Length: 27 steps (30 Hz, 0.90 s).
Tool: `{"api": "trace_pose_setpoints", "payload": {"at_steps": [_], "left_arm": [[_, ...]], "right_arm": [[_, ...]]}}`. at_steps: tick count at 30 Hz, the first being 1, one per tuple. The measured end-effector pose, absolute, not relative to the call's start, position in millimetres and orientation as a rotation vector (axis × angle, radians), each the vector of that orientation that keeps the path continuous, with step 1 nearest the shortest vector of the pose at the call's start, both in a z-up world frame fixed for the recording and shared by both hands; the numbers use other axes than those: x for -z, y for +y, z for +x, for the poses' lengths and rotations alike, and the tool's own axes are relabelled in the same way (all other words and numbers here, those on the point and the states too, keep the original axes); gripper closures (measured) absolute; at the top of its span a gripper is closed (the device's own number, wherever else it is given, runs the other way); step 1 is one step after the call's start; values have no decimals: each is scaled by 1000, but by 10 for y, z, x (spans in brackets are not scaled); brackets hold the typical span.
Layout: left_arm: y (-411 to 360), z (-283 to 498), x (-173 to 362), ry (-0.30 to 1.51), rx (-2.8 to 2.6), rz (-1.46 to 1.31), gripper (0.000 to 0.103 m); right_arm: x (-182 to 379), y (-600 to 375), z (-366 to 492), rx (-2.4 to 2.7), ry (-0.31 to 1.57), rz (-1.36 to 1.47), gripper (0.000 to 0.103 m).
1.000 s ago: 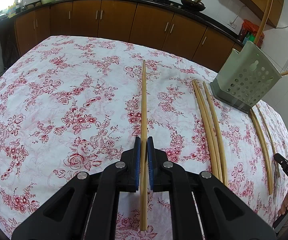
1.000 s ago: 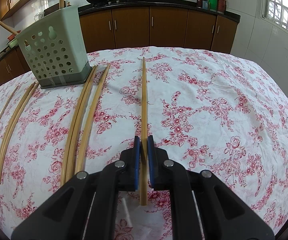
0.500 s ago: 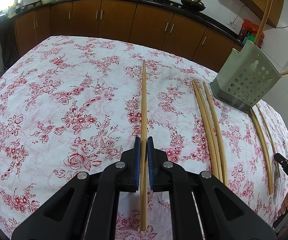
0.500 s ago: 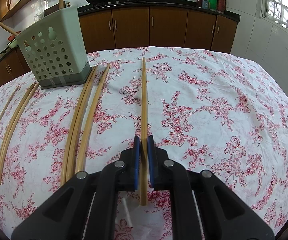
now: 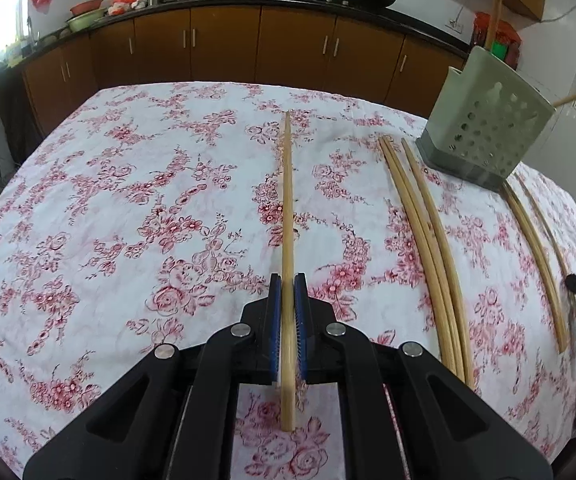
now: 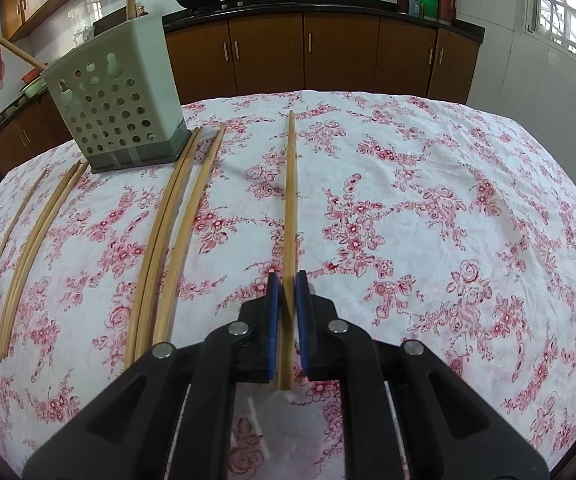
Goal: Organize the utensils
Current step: 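Lift both chopsticks upright and carry them over the green holder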
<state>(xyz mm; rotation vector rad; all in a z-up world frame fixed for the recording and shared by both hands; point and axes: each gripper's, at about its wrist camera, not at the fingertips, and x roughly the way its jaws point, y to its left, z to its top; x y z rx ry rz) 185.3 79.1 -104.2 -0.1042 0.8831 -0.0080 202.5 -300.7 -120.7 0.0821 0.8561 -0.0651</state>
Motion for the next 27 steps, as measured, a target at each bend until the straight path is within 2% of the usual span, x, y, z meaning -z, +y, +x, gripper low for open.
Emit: {"api": "trace_pose_setpoints", "payload": {"at_steps": [6, 16, 27], "left_arm": [[732, 1824, 1001, 889, 13, -48, 95], [851, 1735, -141, 582, 32, -99, 96], [853, 1789, -703, 480, 85, -120, 96]], "right_arm": [[1040, -3046, 1981, 60, 811, 104, 95], [47, -3014, 1847, 55, 528, 102, 95], [-643, -3006, 1810, -9, 384, 168, 95]]}}
